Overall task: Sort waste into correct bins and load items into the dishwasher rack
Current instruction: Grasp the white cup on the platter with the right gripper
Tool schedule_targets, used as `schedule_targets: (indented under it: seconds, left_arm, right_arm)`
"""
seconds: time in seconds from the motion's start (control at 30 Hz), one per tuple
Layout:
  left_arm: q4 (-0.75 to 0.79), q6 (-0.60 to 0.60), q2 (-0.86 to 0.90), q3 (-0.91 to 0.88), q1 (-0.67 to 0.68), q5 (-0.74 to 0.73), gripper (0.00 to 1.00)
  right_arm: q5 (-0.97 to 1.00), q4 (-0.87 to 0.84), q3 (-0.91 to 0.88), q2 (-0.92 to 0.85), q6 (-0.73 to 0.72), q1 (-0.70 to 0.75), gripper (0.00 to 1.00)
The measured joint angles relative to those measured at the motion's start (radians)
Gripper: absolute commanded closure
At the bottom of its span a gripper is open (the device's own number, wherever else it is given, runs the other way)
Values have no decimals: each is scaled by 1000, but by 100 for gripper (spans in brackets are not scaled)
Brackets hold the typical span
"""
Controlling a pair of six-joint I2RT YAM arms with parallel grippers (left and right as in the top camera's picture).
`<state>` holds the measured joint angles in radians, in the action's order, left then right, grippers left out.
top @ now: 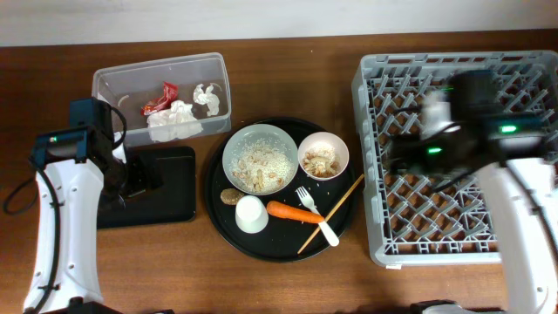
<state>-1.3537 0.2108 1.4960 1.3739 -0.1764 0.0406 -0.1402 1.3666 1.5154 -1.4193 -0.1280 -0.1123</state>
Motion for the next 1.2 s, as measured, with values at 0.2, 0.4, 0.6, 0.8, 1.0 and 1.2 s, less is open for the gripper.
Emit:
schedule_targets:
  seconds: [0.2,0.4,0.6,0.8,1.0,1.2]
  left_arm:
    - [0,0,0,-1,0,0,1]
    - [0,0,0,-1,0,0,1]
    - [2,0,0,-1,0,0,1]
    - [3,0,0,-1,0,0,1]
    - [3,0,0,-1,0,0,1]
    - [3,0,0,-1,0,0,1]
  right_arm:
    - [-6,-238,0,-254,28,-599,3]
    - [-3,-465,-1,-500,28,-792,1]
    - [68,-484,-1,-551,29,-792,3]
    - [76,-535,-8,-555,31,-792,8]
    - [87,-539,-30,-579,31,-792,29]
    - [92,-533,-29,-579,32,-792,36]
